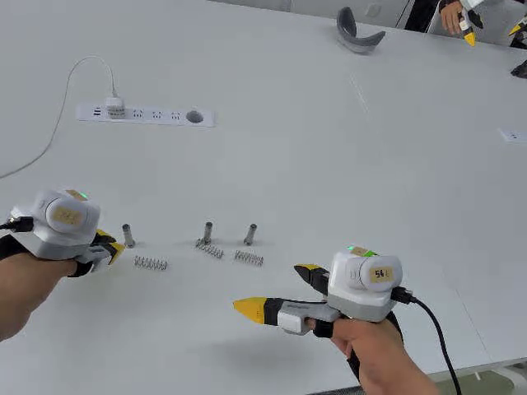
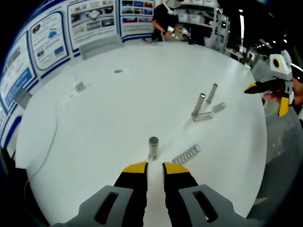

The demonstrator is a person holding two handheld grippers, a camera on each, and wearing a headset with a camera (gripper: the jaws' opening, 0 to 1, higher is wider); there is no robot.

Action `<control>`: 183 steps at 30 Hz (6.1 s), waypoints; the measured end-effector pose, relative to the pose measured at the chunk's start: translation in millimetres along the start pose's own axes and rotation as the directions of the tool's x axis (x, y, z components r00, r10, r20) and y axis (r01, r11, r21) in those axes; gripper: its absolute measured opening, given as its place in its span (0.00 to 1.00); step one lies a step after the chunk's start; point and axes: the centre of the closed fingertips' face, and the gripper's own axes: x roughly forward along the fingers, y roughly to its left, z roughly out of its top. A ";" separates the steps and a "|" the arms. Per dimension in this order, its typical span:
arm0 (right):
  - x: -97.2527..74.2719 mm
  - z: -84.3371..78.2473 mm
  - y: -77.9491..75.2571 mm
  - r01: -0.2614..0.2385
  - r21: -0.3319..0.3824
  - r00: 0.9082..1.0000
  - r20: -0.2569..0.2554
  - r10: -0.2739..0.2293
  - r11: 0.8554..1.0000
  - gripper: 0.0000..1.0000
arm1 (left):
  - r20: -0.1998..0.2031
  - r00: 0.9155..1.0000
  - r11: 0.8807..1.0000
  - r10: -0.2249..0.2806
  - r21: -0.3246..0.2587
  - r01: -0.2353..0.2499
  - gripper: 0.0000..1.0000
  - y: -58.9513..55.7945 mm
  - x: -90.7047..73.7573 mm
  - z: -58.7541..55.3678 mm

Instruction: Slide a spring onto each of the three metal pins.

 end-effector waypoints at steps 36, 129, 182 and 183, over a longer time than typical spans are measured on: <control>1.0 -1.4 0.6 0.004 0.001 1.000 -0.005 -0.004 1.000 0.91 | 0.091 0.996 0.998 -0.013 -0.056 0.018 0.43 -6.6 -33.4 -7.7; -7.7 -12.2 -12.7 0.040 -0.018 0.999 -0.022 -0.041 0.999 0.92 | -0.129 0.960 0.915 -0.250 0.291 0.278 0.69 -54.3 -7.7 -15.0; 1.4 -16.6 -2.0 -0.004 -0.014 0.999 -0.047 0.003 1.000 0.91 | -0.178 0.952 0.871 -0.249 0.389 0.301 0.13 -71.0 30.0 -23.0; 1.2 -16.4 -1.6 -0.004 -0.014 0.999 -0.048 0.004 1.000 0.91 | -0.176 0.953 0.875 -0.246 0.383 0.296 0.12 -70.1 30.2 -23.0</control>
